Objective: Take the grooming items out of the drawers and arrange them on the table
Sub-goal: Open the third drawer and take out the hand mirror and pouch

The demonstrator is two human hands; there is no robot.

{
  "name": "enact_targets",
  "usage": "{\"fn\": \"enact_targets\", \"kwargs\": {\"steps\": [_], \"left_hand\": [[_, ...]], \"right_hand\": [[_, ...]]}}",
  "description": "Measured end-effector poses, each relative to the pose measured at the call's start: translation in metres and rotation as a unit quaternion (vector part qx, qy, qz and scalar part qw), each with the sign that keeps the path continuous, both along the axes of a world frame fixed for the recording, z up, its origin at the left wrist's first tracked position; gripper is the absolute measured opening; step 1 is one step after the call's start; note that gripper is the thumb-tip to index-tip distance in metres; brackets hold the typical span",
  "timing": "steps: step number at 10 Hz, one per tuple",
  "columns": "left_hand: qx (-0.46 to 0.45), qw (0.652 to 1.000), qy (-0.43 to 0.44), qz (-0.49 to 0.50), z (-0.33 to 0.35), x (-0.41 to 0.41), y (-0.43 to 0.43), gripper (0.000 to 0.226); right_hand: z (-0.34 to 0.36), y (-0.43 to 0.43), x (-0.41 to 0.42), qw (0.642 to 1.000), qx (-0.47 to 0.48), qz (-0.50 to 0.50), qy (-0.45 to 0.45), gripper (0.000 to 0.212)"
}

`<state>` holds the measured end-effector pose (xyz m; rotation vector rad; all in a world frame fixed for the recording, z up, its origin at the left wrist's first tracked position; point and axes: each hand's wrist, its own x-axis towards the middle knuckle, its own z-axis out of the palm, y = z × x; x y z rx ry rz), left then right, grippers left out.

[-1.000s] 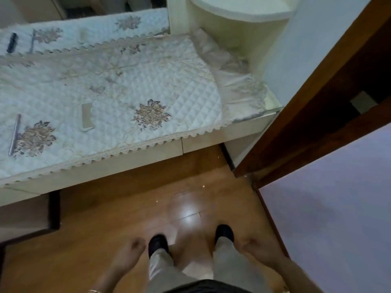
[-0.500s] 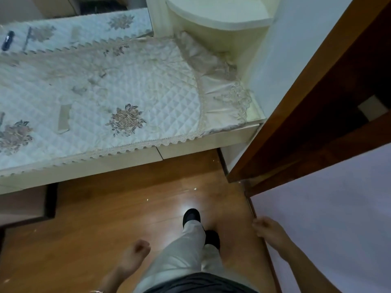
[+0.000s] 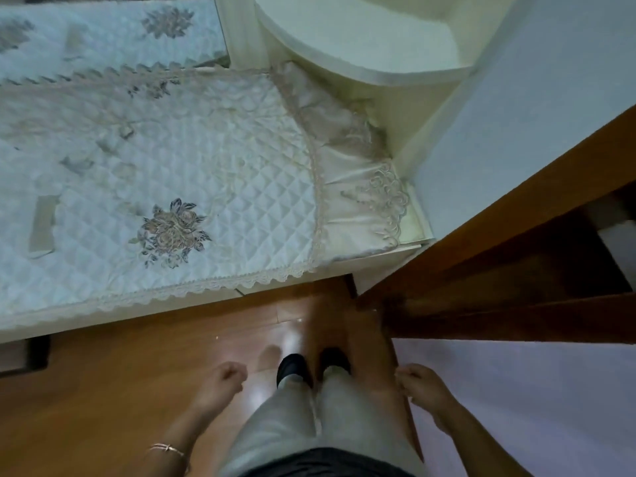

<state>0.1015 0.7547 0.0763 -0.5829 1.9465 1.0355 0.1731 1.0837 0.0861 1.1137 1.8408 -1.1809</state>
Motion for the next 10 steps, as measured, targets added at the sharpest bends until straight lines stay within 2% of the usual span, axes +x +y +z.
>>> {"fn": "enact_targets", "kwargs": {"steps": [2,3,4,5,6,8,9,10], "left_hand": [[-0.030,0.999,0.025,-0.001,-0.033,-0.028,0.054,0.013],[-0.006,0.998,0.027,0.048,-0.048,-0.048,0.085,0.020],[0.022,0.989,0.006,0.144,-0.064,-0.068,0.109,0.028],[0.062,0.968,-0.005,0.244,-0.077,-0.088,0.122,0.024],[0.104,0.917,-0.020,0.385,-0.083,-0.104,0.122,0.020],[0.195,0.845,-0.005,0.498,-0.095,-0.110,0.106,0.040],[0.210,0.861,-0.026,0.463,-0.091,-0.102,0.102,0.023],[0.201,0.880,-0.031,0.429,-0.090,-0.081,0.098,0.027]], "right_hand": [[-0.028,0.016,-0.077,0.999,-0.024,0.025,0.004,0.020],[-0.050,0.021,-0.114,0.995,-0.017,0.092,0.029,0.024],[-0.071,0.019,-0.148,0.996,-0.024,0.072,0.053,0.029],[-0.091,0.010,-0.167,0.983,-0.134,-0.109,0.057,0.038],[-0.098,0.004,-0.177,0.946,-0.194,-0.252,0.068,0.029],[-0.097,0.003,-0.178,0.918,-0.246,-0.303,0.069,0.020],[-0.094,0.003,-0.171,0.909,-0.254,-0.322,0.078,0.019],[-0.089,0.002,-0.148,0.917,-0.245,-0.307,0.071,0.020]]}}
